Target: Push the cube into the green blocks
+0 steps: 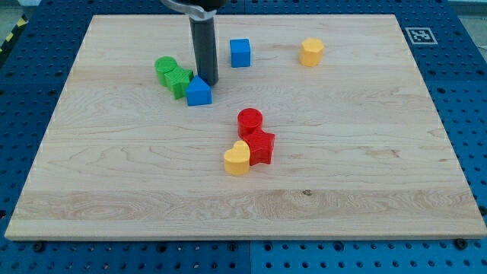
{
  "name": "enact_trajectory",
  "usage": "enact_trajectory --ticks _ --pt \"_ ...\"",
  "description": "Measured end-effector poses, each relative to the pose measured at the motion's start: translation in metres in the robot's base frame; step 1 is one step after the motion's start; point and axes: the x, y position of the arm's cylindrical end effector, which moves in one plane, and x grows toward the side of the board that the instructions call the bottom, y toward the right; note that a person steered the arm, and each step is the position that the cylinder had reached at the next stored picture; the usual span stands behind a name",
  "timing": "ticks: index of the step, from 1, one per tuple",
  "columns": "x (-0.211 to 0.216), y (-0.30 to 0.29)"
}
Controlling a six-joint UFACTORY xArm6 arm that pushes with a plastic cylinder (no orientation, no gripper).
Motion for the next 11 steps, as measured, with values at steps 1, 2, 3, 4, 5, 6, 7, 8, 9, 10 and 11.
enact_trajectory --ticks 1,2,3,4,5,6,7,8,9,10,11 --pt "-0.018 0.013" --pt "-0.004 0.059" --pt "-0.004 0.092" --pt "-0.034 0.080" --pt "-0.061 0.070" --pt "-0.073 0.072" --pt "-0.110 0.062" --pt "-0.112 0.054" --pt "-0.097 0.053" --pt "-0.078 0.034" --pt "-0.071 0.005"
